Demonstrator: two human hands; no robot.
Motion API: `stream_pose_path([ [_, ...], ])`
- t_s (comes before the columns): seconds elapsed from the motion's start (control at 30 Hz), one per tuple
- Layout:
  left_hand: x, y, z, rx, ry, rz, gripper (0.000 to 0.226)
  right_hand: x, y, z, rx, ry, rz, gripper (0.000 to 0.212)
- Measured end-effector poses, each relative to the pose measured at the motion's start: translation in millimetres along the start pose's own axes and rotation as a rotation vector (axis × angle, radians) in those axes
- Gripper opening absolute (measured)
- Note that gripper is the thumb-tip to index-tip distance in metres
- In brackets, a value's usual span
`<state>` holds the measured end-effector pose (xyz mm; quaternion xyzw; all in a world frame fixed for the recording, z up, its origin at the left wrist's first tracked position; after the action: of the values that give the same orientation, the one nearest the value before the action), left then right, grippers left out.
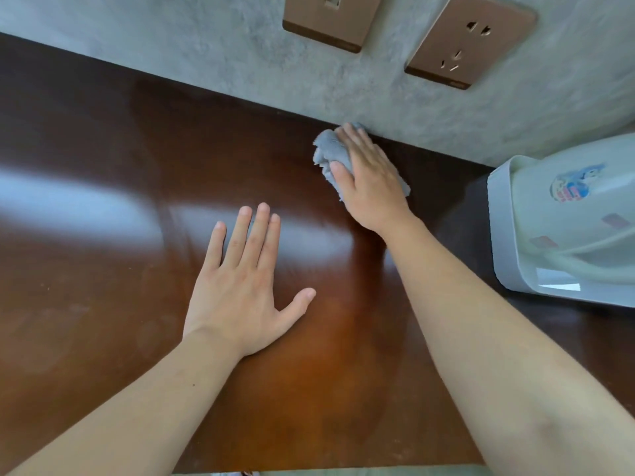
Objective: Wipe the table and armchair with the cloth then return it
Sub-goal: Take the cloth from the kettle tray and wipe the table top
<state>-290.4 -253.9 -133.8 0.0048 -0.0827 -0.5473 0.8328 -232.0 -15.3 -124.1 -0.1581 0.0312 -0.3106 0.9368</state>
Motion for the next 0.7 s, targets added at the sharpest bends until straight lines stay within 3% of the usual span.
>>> stream_pose_path([
  [0.17, 0, -1, -2, -0.004, 0.003, 0.0, 0.103, 66, 82, 22, 0.092, 0.076, -0.307, 0.059],
  [0.3, -1, 1, -2, -0.009, 0.017, 0.003, 0.102, 114, 85, 25, 0.151, 0.094, -0.514, 0.069],
  [0.53, 1, 3, 1, -0.034, 0.032, 0.013, 0.103, 290, -20, -22, 0.125, 0.0, -0.366, 0.066],
  [0.7, -2, 4, -1, -0.048, 0.075, -0.01, 0.104, 301, -15, -21, 0.131, -0.08, -0.184, 0.068],
])
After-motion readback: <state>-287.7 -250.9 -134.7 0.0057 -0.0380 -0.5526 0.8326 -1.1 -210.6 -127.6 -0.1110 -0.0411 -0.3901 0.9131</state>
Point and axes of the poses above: each hand's wrist, its own x-axis away from the middle knuckle, its own z-axis out of the back of the hand, y = z × x, the point moved 2 cm from there along -x, towards the middle knuckle
